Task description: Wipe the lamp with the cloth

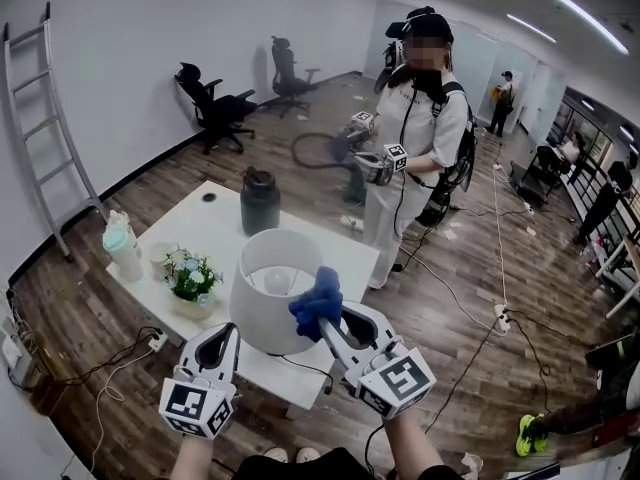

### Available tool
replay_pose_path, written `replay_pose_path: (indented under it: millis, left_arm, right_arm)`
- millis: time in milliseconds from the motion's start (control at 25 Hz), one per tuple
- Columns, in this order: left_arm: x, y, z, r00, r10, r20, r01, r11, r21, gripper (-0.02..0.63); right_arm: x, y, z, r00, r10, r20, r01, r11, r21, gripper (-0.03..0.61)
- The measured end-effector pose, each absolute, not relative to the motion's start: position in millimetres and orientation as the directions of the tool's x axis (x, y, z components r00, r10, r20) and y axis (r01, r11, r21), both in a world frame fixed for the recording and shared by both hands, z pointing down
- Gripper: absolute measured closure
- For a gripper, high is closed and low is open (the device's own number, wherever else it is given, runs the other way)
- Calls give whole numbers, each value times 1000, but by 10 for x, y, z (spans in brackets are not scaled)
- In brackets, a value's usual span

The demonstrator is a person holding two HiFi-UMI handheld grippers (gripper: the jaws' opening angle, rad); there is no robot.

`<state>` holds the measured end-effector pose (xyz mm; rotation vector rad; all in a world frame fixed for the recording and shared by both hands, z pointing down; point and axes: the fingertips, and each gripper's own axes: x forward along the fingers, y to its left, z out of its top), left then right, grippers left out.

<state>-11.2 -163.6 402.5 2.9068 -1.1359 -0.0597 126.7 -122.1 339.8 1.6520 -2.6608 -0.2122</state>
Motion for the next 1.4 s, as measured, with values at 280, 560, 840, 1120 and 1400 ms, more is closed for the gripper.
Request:
replay_pose_path:
  millis: [280,560,840,1120,1400]
  left_arm:
    - [-121,-1725,4075,737,-675,-18,-675,-737,35,601]
    - [-183,-1742,4124,739,-674,0,-673,-738,43,603]
    - [-227,-1852,4042,745,-667,-2,-667,-745,4,601]
    - [-269,-1923,3838,724,-690,-29,-690,-724,-12,601]
    - [-311,-1910,3933,711,-703,-16,-703,-711,-1,601]
  right_arm:
    - [1508,-1217,3992,-415,-908,55,-909,416,27,492]
    - [1822,-1241,4547,-415,-897,152,-910,404,-94,492]
    - [2105,-1458,3650,-605,-791,-93,-781,612,-123,492]
    - [1955,-1826,3026,-787,-610,-91,-603,792,-99,492]
    - [1963,-1968,3562,-777,-628,-31,-614,768,-180,492]
